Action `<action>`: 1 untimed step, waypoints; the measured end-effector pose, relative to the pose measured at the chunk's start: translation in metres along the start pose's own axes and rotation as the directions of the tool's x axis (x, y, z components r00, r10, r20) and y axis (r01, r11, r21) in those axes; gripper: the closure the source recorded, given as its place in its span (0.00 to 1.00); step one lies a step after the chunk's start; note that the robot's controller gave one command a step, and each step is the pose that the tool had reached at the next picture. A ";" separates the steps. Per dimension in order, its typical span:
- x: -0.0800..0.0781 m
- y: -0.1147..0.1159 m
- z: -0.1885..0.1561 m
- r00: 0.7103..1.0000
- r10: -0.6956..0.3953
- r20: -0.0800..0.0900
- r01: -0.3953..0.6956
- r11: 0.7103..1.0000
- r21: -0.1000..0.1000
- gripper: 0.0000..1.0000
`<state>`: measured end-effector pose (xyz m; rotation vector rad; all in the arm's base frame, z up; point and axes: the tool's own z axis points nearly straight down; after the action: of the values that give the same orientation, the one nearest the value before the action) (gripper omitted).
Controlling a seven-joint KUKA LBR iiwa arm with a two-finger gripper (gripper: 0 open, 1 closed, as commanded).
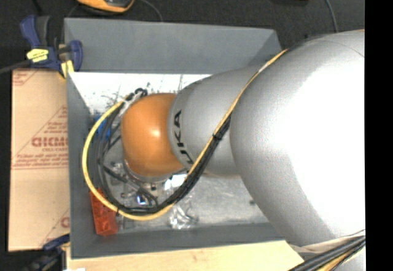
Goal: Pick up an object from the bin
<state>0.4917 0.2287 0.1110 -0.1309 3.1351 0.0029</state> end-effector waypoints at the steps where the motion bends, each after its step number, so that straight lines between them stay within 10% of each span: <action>1: -0.001 -0.048 -0.085 0.991 0.133 0.006 -0.133 0.991 0.000 0.00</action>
Offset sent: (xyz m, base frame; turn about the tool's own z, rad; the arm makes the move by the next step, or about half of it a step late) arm 0.0020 -0.0459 0.0802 0.1337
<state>0.4964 0.1807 0.1955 0.0786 3.1315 0.0032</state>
